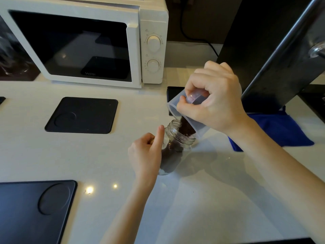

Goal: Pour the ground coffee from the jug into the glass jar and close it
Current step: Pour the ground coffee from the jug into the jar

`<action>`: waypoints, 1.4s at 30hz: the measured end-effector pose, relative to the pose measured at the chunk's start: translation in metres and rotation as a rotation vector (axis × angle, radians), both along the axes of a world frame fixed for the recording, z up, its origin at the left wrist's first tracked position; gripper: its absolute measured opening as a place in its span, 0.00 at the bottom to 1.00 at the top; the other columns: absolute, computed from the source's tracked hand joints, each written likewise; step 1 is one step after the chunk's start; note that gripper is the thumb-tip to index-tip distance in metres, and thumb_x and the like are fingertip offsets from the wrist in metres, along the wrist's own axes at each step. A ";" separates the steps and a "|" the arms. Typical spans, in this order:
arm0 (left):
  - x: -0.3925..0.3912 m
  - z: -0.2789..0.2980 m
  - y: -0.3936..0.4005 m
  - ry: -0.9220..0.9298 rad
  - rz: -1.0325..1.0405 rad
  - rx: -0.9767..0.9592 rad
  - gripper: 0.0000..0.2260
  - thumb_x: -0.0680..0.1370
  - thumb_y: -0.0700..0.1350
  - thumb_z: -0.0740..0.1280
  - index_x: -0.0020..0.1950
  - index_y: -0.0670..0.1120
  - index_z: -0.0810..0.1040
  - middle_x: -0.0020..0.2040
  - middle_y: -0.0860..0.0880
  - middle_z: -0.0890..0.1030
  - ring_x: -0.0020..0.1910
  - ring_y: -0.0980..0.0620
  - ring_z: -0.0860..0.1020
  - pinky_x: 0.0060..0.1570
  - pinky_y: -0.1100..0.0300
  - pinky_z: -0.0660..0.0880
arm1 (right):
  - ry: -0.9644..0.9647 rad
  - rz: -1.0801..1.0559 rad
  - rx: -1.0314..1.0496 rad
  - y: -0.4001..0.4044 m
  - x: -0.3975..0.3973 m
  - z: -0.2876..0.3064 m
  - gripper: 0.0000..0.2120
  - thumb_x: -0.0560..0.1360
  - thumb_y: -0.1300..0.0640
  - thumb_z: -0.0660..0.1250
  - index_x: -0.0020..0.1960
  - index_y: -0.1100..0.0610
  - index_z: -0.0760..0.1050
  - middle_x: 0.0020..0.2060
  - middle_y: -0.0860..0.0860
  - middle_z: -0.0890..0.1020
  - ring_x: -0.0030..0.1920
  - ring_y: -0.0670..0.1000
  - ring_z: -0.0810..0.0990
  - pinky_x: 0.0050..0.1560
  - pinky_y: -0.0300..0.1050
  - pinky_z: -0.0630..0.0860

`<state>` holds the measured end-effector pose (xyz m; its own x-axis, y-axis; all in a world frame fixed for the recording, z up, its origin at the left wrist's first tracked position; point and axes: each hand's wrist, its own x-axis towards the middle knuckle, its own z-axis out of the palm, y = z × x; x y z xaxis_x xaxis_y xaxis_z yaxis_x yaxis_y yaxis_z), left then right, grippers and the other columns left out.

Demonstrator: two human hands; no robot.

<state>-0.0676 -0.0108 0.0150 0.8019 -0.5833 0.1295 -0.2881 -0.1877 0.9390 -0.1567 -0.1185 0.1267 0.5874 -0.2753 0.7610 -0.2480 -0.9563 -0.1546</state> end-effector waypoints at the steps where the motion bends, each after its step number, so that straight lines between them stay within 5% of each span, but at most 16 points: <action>1: 0.000 0.000 0.000 0.005 0.000 0.001 0.26 0.73 0.54 0.66 0.22 0.45 0.58 0.22 0.49 0.58 0.25 0.52 0.58 0.26 0.60 0.55 | 0.000 0.004 0.002 0.000 0.000 0.000 0.12 0.65 0.53 0.67 0.29 0.61 0.74 0.26 0.55 0.77 0.31 0.55 0.73 0.33 0.56 0.71; 7: -0.001 0.000 0.000 0.013 -0.002 0.015 0.26 0.73 0.54 0.66 0.24 0.44 0.57 0.22 0.48 0.57 0.25 0.52 0.58 0.25 0.61 0.56 | 0.020 0.011 -0.010 0.000 0.001 0.000 0.11 0.65 0.54 0.67 0.29 0.61 0.74 0.25 0.55 0.77 0.31 0.55 0.72 0.33 0.56 0.70; 19: -0.002 0.000 0.001 0.026 -0.007 0.029 0.27 0.71 0.59 0.62 0.24 0.39 0.61 0.25 0.33 0.68 0.26 0.49 0.61 0.28 0.55 0.59 | 0.026 -0.014 -0.023 0.004 0.001 0.001 0.10 0.65 0.54 0.68 0.30 0.61 0.75 0.26 0.55 0.78 0.32 0.56 0.73 0.34 0.56 0.71; 35: -0.004 0.001 -0.001 -0.011 -0.006 0.052 0.27 0.71 0.60 0.61 0.25 0.39 0.60 0.25 0.33 0.67 0.27 0.49 0.60 0.27 0.56 0.58 | 0.020 -0.006 -0.082 0.011 0.000 0.004 0.10 0.65 0.57 0.68 0.29 0.60 0.73 0.24 0.53 0.75 0.31 0.52 0.69 0.33 0.51 0.67; 42: -0.005 0.001 0.000 -0.028 -0.013 0.044 0.26 0.74 0.55 0.65 0.24 0.45 0.57 0.24 0.44 0.61 0.26 0.51 0.57 0.26 0.59 0.56 | 0.044 0.014 -0.148 0.017 0.000 0.005 0.10 0.65 0.57 0.67 0.28 0.59 0.71 0.24 0.53 0.74 0.32 0.50 0.66 0.35 0.50 0.65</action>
